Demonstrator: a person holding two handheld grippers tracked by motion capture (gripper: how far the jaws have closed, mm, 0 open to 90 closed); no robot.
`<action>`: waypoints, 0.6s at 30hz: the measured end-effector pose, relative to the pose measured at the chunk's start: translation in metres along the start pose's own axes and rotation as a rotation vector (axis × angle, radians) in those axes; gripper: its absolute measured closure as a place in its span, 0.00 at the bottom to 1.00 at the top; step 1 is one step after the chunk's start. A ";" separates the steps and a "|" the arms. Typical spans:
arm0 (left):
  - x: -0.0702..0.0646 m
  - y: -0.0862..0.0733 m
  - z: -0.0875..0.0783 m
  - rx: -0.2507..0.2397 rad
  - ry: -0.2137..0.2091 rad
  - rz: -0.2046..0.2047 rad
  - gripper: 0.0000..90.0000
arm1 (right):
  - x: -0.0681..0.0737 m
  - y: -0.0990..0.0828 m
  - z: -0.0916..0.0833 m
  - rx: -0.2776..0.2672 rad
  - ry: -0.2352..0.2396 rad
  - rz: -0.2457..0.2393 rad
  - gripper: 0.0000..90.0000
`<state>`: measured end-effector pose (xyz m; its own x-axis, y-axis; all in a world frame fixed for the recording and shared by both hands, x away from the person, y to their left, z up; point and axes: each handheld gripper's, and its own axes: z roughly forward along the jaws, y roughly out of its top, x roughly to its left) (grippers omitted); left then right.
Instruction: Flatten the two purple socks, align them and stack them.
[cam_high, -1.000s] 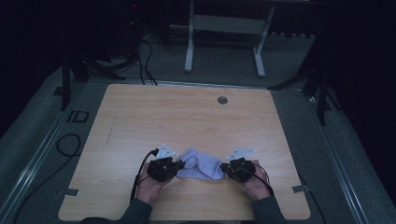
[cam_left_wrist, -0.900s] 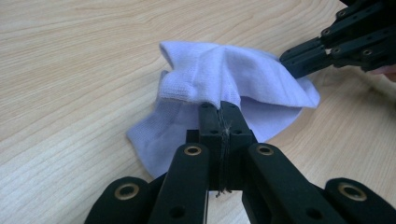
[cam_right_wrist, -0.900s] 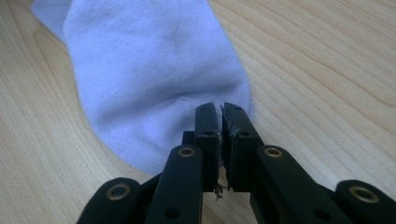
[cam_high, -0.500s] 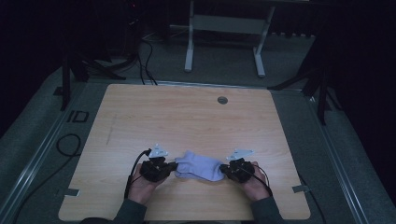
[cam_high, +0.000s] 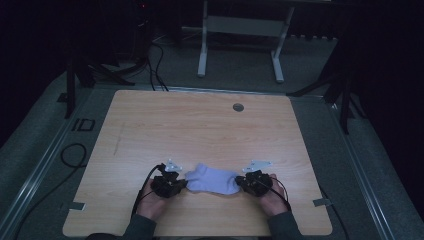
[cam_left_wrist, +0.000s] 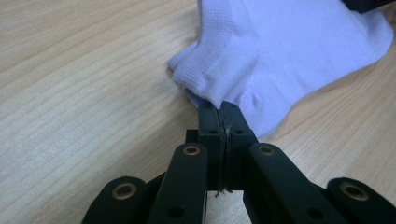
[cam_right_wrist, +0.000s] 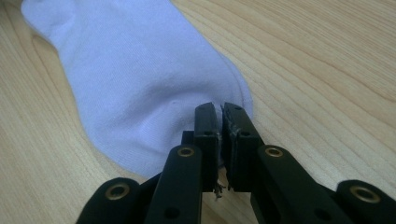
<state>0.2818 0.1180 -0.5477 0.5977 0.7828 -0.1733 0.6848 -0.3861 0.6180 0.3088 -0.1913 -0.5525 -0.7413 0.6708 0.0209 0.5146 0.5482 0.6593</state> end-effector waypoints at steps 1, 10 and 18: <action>0.001 -0.001 0.001 0.004 -0.006 -0.017 0.98 | 0.000 0.000 0.000 -0.001 -0.001 -0.001 0.94; 0.003 -0.001 -0.002 -0.021 -0.023 0.002 0.74 | -0.003 0.001 -0.001 -0.004 -0.032 -0.050 0.89; 0.011 -0.002 -0.004 -0.048 -0.014 -0.018 0.67 | -0.015 0.001 -0.007 -0.059 -0.094 -0.022 0.87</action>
<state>0.2849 0.1296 -0.5476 0.5912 0.7826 -0.1950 0.6752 -0.3481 0.6503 0.3170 -0.2043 -0.5473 -0.7069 0.7045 -0.0631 0.4705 0.5349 0.7017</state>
